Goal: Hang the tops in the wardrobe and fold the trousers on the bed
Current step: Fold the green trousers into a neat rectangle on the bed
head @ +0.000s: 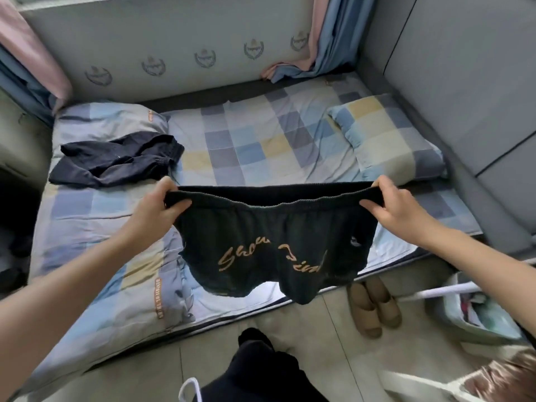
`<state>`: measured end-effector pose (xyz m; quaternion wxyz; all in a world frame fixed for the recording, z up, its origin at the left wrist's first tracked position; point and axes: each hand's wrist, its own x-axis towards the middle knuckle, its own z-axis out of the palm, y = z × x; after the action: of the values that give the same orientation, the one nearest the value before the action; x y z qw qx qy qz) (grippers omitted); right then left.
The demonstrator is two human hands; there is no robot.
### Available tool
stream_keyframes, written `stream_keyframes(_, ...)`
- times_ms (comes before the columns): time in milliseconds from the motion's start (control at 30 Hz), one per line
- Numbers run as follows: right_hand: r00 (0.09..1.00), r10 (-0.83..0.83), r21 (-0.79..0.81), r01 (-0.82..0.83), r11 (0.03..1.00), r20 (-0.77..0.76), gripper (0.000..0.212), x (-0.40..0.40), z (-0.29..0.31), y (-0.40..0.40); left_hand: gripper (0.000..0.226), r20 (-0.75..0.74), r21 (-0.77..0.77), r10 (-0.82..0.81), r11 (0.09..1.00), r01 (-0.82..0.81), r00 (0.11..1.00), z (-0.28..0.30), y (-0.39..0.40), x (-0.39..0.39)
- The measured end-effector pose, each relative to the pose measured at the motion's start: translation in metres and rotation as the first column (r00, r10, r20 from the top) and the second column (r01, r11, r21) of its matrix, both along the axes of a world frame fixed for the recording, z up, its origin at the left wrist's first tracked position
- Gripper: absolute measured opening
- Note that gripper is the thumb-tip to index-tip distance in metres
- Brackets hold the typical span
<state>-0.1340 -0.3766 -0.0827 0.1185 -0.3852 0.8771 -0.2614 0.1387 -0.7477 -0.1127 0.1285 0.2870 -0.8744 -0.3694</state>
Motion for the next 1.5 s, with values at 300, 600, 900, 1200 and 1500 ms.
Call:
stream_keyframes(300, 0.922, -0.194, -0.234, 0.281, 0.931, 0.335, 0.017, -0.038, -0.014, -0.076, 0.037, -0.082, 0.136, 0.081, 0.988, -0.069, 0.993, -0.010, -0.044, -0.050)
stream_keyframes(600, 0.921, 0.143, -0.137, -0.099, 0.986, 0.363, 0.021, -0.063, -0.063, -0.085, 0.036, 0.262, 0.012, -0.170, 0.985, 0.173, 0.950, -0.056, -0.068, -0.046)
stream_keyframes(900, 0.604, 0.058, 0.053, -0.165, 0.985, 0.795, 0.023, -0.092, -0.067, -0.079, 0.012, 0.557, 0.576, -0.425, 0.817, 0.037, 0.713, -0.062, -0.066, -0.035)
stream_keyframes(1200, 0.540, -0.061, 0.260, -0.300, 0.918, 0.840, 0.021, -0.167, -0.067, -0.097, 0.046, 0.585, 0.616, -0.251, 0.756, -0.222, 0.771, -0.055, -0.059, -0.063)
stream_keyframes(1500, 0.916, 0.122, 0.331, -0.259, 0.907, 0.383, 0.021, -0.212, -0.280, -0.194, 0.047, 0.569, 0.134, 0.207, 0.932, -0.338, 0.796, -0.270, -0.097, -0.136)
